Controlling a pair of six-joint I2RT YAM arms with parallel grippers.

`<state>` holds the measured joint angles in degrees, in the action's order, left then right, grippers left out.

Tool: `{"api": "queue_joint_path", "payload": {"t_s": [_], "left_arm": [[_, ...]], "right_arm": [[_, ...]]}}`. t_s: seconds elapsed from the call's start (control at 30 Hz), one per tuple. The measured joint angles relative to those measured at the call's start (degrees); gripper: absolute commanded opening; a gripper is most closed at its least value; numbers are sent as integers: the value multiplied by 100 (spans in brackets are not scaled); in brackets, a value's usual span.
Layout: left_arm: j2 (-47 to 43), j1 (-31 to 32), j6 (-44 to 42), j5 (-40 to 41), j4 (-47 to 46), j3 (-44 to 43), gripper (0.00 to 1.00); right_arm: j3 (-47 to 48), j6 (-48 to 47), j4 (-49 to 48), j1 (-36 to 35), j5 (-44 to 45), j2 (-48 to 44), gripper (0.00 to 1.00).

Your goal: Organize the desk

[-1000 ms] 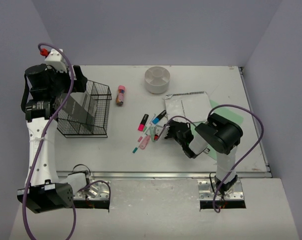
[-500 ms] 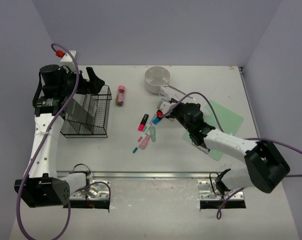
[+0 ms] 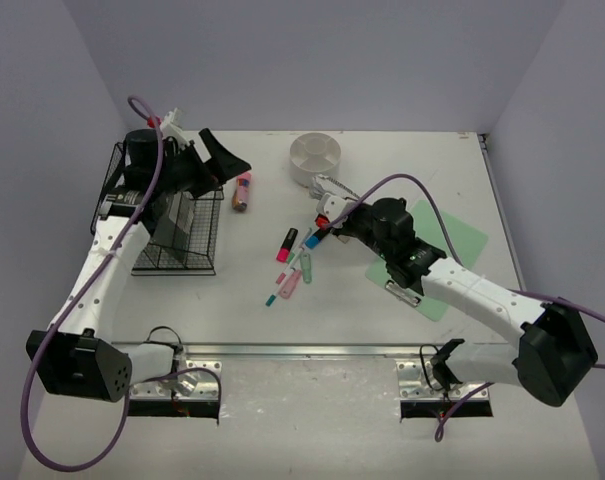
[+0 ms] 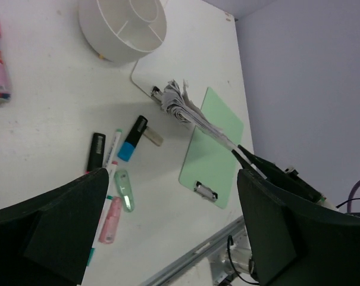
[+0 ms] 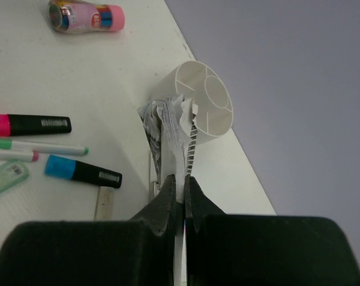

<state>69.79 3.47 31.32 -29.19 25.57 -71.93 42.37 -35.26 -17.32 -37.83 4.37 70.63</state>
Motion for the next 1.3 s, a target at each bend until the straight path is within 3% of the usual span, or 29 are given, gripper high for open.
{"api": "queue_joint_path", "payload": {"t_s": [0.3,0.5,1.0,1.13,1.3], "left_arm": [[782,1113,1517,47,-182,213,84],[1467,1312,2268,-195,-527,398,83],[2457,1655,3085,-713,-1292,591,88],[2724,1856,3288,-828,-1534,508,76],[3034,2091,3434,-926,-1814,260,33]], "right_arm": [[0,123,277,-790,445,-17,0],[59,225,285,-1272,911,42,0],[107,403,165,-1437,1338,292,0],[107,417,79,-1462,1333,346,0],[107,512,87,-1513,1312,348,0]]}}
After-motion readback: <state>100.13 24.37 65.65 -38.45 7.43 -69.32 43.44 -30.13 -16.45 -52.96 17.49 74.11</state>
